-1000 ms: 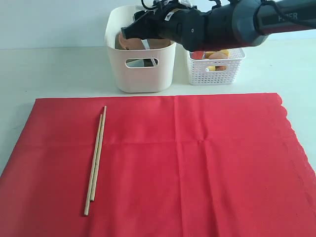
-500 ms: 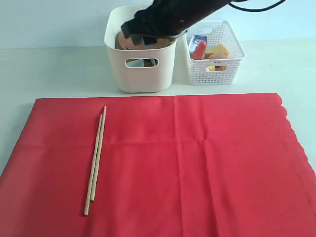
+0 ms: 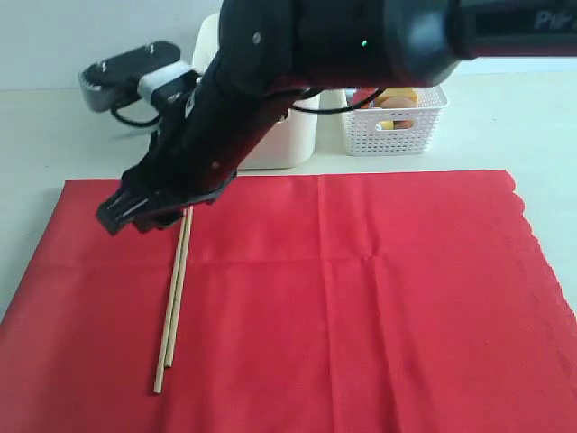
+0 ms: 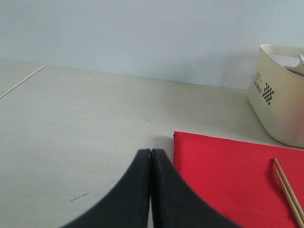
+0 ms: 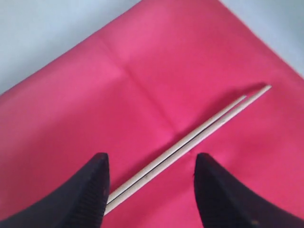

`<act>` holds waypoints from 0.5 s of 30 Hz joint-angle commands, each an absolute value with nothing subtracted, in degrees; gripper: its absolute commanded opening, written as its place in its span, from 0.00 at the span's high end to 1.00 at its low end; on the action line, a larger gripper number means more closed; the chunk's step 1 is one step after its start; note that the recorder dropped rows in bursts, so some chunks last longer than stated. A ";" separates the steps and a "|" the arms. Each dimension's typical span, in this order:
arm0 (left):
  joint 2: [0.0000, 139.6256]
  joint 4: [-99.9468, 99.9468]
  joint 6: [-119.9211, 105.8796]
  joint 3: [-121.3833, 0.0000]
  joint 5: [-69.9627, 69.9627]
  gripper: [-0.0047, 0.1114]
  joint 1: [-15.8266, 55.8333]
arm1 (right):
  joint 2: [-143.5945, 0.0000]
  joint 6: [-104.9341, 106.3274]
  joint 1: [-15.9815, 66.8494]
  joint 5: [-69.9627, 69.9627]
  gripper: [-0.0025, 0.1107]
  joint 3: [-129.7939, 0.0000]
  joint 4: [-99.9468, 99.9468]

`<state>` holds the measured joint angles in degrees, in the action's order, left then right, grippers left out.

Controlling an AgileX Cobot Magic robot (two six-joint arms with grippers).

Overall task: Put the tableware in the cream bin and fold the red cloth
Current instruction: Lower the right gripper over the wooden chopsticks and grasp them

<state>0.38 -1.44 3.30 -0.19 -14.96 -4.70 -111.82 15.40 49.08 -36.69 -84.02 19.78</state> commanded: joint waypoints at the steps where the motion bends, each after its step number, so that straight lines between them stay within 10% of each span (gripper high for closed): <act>1: 0.00 -1.84 3.16 0.00 -14.76 0.94 -4.43 | -115.19 14.59 50.95 -37.89 0.51 -84.39 19.37; 15: 0.00 -1.84 3.16 0.00 -14.76 0.94 -4.43 | -123.22 3.81 51.30 -37.88 0.51 -84.39 17.52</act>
